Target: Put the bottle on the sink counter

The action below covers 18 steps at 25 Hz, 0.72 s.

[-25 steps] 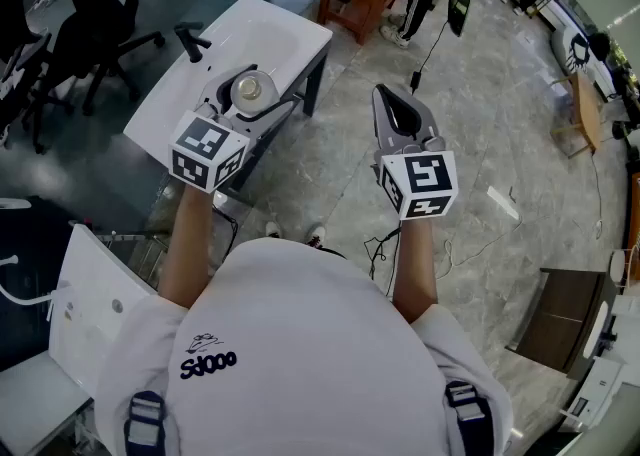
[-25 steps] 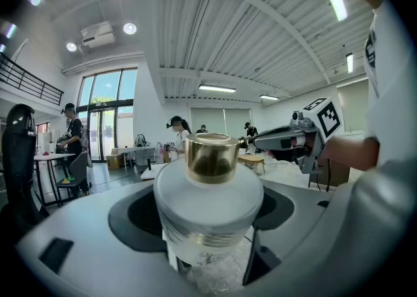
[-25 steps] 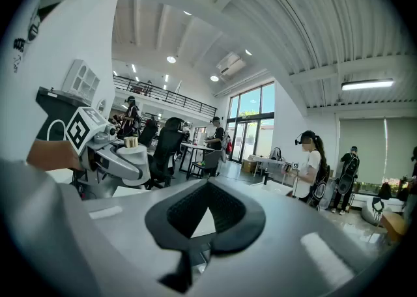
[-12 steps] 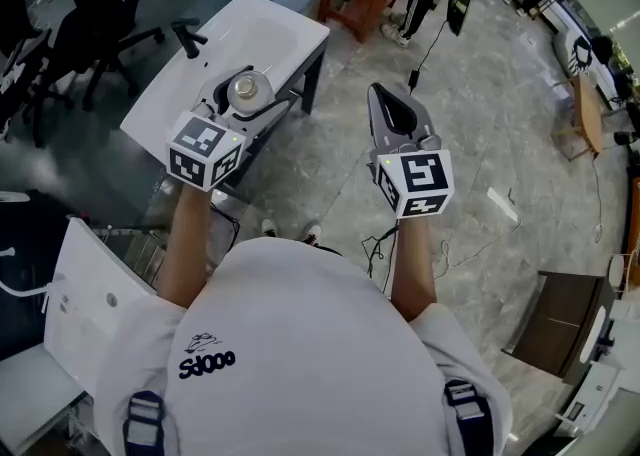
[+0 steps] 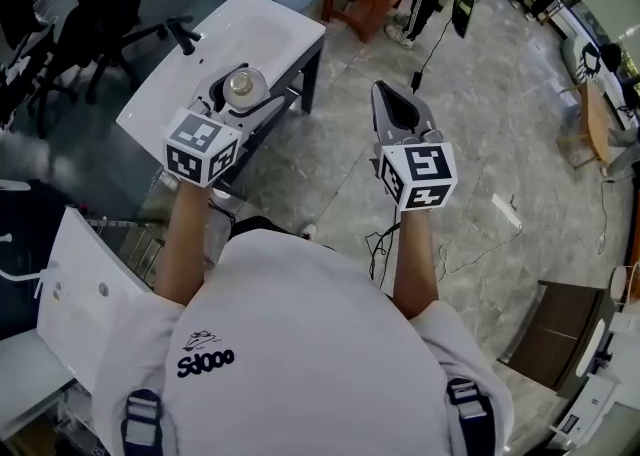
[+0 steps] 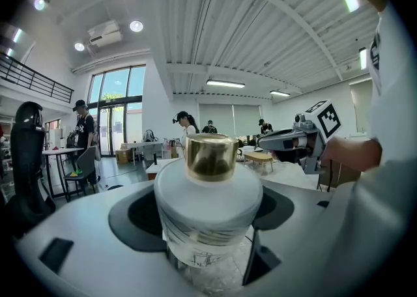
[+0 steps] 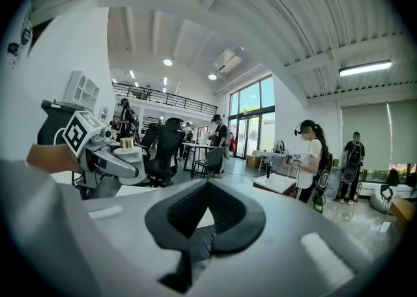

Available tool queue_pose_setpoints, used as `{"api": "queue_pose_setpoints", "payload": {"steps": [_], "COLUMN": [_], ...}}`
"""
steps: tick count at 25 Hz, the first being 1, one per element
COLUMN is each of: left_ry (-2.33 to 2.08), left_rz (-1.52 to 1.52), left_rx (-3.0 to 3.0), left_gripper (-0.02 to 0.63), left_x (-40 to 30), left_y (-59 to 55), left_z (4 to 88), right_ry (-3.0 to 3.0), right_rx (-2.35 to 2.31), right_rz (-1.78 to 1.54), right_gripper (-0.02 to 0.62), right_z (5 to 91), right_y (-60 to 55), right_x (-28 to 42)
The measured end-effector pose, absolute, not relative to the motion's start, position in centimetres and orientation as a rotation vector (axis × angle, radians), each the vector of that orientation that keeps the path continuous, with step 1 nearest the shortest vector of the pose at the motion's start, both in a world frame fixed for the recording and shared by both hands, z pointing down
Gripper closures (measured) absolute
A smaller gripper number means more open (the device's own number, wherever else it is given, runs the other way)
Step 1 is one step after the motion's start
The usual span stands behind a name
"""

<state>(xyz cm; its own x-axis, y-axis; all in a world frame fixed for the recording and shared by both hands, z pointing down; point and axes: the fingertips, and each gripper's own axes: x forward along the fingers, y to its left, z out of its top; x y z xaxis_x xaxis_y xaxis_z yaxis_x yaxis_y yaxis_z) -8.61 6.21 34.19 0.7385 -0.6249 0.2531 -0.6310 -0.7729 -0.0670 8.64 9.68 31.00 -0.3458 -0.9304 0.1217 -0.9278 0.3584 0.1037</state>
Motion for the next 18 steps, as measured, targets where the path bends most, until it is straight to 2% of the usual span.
{"api": "queue_pose_setpoints", "payload": {"steps": [18], "left_ry": [-1.064], "left_rz": [0.410], "left_rx": [2.856], "left_gripper": [0.253], "left_x": [-6.3], "left_y": [0.9], "left_z": [36.4], "right_ry": [-2.473], "right_rx": [1.660], "right_rz": [0.032], "right_gripper": [0.586], "right_z": [33.4], "right_y": [4.9], "right_x": [11.1]}}
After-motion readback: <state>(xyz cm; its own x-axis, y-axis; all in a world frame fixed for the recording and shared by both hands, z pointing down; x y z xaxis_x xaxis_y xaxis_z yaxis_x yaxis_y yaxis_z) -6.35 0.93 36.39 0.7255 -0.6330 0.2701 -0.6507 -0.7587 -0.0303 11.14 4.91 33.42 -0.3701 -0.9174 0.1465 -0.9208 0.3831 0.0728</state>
